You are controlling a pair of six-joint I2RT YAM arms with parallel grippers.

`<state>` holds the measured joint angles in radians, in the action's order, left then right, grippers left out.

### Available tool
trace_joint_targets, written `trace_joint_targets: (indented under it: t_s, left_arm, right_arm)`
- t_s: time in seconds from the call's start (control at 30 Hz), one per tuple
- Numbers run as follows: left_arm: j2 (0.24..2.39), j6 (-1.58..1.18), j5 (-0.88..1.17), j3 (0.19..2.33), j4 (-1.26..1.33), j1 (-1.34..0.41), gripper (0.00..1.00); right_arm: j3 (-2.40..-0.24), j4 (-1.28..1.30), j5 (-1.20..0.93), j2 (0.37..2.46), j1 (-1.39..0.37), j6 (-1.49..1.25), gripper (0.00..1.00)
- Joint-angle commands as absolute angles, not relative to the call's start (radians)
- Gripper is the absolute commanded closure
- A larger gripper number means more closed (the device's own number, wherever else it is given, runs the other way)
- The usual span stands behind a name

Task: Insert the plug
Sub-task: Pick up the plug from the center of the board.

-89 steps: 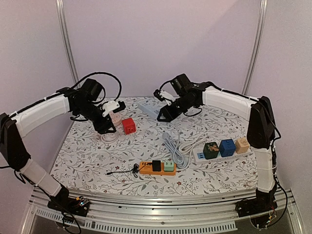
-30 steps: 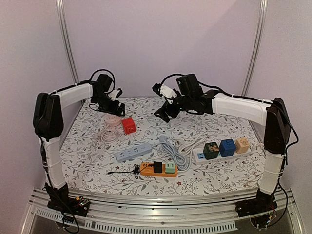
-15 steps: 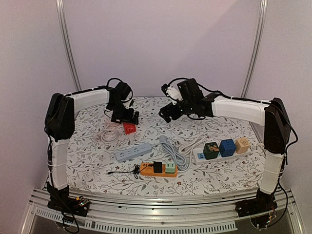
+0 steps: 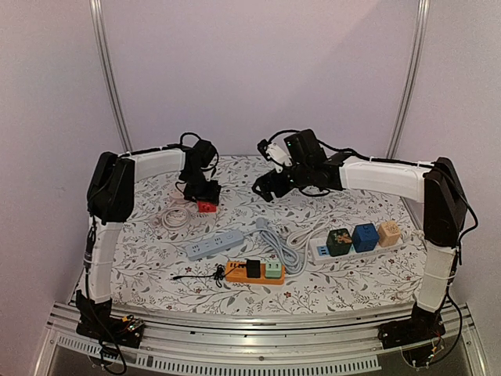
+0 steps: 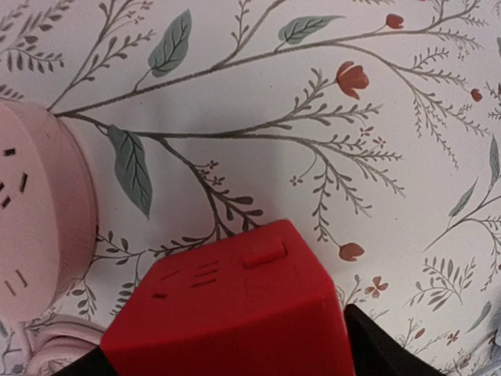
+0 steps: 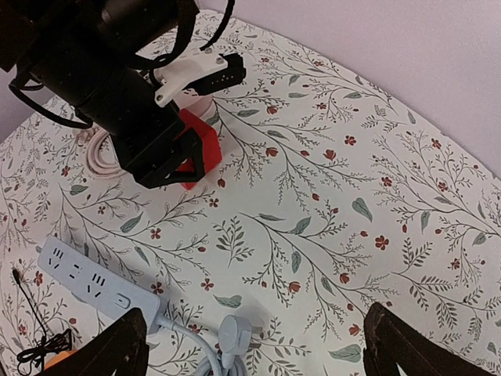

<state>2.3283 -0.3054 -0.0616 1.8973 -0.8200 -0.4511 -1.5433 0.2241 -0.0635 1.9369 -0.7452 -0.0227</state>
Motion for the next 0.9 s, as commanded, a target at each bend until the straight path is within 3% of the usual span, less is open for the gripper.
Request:
trace_joint_targets:
  t_s: [0.0, 0.2, 0.37, 0.57, 0.87]
  left_arm:
    - [2.312, -0.273, -0.037, 1.876, -0.825, -0.457, 0.42]
    - [2.254, -0.221, -0.026, 1.830, -0.826, -0.458, 1.00]
    - [2.154, -0.083, 0.011, 1.791, -0.809, -0.476, 1.00]
    - [1.902, 0.255, 0.003, 1.701, -0.798, -0.563, 1.00]
    - [1.672, 0.544, 0.320, 1.900, -1.247, -0.612, 1.00]
  right_arm:
    - [-1.528, 0.228, -0.090, 1.954, -0.746, -0.036, 0.06]
    - [-1.534, 0.231, -0.084, 1.943, -0.744, -0.040, 0.05]
    - [-1.540, 0.247, -0.099, 1.905, -0.666, -0.188, 0.06]
    - [-1.537, 0.252, -0.246, 1.851, -0.501, -0.587, 0.20]
    - [-1.520, 0.127, -0.674, 1.703, -0.517, -0.372, 0.22]
